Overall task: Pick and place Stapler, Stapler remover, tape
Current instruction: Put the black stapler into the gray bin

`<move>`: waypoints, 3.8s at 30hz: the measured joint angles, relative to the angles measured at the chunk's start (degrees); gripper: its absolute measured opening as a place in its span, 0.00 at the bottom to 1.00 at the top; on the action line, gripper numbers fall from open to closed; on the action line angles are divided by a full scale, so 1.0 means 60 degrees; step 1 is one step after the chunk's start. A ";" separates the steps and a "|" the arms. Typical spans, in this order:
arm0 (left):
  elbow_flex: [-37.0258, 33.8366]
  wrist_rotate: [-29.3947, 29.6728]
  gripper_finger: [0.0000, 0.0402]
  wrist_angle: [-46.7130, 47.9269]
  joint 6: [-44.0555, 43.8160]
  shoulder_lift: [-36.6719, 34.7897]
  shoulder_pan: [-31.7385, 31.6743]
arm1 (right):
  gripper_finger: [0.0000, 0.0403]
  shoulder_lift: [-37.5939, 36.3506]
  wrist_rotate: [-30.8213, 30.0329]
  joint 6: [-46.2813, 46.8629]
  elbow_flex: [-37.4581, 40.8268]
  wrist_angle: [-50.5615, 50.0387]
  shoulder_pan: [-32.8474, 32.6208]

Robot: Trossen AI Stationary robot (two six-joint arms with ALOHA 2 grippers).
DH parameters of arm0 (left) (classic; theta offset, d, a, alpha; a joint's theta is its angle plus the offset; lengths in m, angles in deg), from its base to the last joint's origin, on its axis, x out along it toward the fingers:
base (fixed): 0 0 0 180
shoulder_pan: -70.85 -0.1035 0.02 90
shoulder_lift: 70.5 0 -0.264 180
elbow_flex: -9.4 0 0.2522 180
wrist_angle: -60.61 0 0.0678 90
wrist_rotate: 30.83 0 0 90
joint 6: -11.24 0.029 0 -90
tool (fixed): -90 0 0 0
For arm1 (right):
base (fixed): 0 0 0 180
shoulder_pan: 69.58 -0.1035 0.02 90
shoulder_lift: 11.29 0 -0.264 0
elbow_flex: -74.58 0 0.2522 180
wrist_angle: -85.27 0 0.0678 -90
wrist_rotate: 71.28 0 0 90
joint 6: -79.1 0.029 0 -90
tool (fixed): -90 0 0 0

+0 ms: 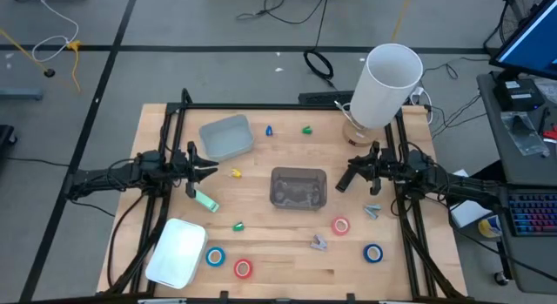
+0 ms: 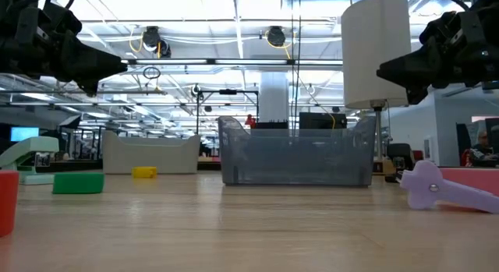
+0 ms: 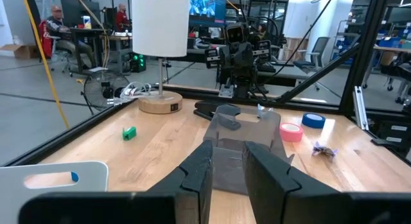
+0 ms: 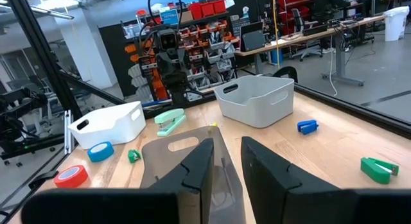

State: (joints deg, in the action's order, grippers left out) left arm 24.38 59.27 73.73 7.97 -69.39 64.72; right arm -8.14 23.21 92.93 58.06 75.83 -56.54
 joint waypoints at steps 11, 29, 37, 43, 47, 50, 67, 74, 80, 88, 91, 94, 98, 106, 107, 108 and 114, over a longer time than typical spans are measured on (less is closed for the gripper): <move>0.0000 0.0003 0.21 0.0000 0.0025 0.0003 0.0003 | 0.17 0.0242 -0.0036 0.0666 0.0000 0.0019 0.0000; -0.0004 0.0244 0.21 -0.0025 0.0987 0.0000 0.0000 | 0.17 0.0259 -0.0268 0.1216 0.0000 0.0160 0.0000; -0.0001 0.0244 0.21 -0.0022 0.0963 0.0000 0.0001 | 0.17 0.0268 -0.0251 0.1132 0.0000 0.0122 0.0000; -0.0004 0.0244 0.21 -0.0018 0.0702 0.0003 0.0003 | 0.17 0.0630 -0.0566 0.1757 -0.0698 -0.1551 -0.0004; -0.0004 0.0248 0.21 -0.0018 0.0685 0.0000 0.0000 | 0.17 0.1320 -0.0835 0.2227 -0.1741 -0.2641 -0.0004; -0.0004 0.0248 0.21 -0.0015 0.0685 0.0001 0.0000 | 0.17 0.2045 -0.1284 0.2948 -0.2740 -0.3568 -0.0004; 0.0004 0.0505 0.21 0.0085 0.0459 0.0000 0.0000 | 0.01 0.6188 -0.0629 0.8199 -0.7686 -0.7754 -0.1496; 0.0004 0.0532 0.21 0.0109 0.0433 0.0000 0.0000 | 0.00 0.7855 -0.1843 1.0153 -0.9638 -1.0434 -0.2825; 0.0004 0.0535 0.21 0.0124 0.0463 0.0000 0.0000 | 0.00 0.9616 -0.2278 1.2346 -1.0510 -1.1086 -0.3585; 0.0004 0.0539 0.21 0.0131 0.0459 0.0000 0.0000 | 0.00 1.1712 -0.2488 1.6211 -1.0666 -1.1854 -0.4125; 0.0004 0.0549 0.21 0.0131 0.0459 0.0000 0.0000 | 0.00 1.1946 -0.2580 1.6772 -1.0673 -1.2220 -0.4106; 0.0004 0.0559 0.21 0.0134 0.0462 0.0000 0.0000 | 0.00 1.1952 -0.2694 1.7052 -1.0673 -1.2632 -0.4053; 0.0004 0.0565 0.21 0.0135 0.0463 0.0000 0.0000 | 0.01 1.1869 -0.3273 1.6946 -1.0673 -1.2899 -0.4023; 0.0004 0.0578 0.21 0.0108 0.0521 0.0000 0.0000 | 0.15 1.1713 -0.3099 1.6567 -1.0673 -1.3092 -0.3548; 0.0004 0.0579 0.21 0.0091 0.0521 0.0000 0.0000 | 0.18 1.1712 -0.2895 1.6484 -1.0673 -1.3113 -0.3451; 0.0004 0.0579 0.21 0.0087 0.0521 0.0000 0.0000 | 0.20 1.1712 -0.2711 1.6394 -1.0672 -1.3122 -0.3361; 0.0004 0.0594 0.21 0.0084 0.0517 0.0000 0.0000 | 0.37 1.1712 -0.2459 1.6409 -1.0045 -1.2804 -0.2907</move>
State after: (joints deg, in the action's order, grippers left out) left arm 24.40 62.83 74.23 11.08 -69.39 64.72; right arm 62.14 8.46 191.39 -2.21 -0.99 -73.98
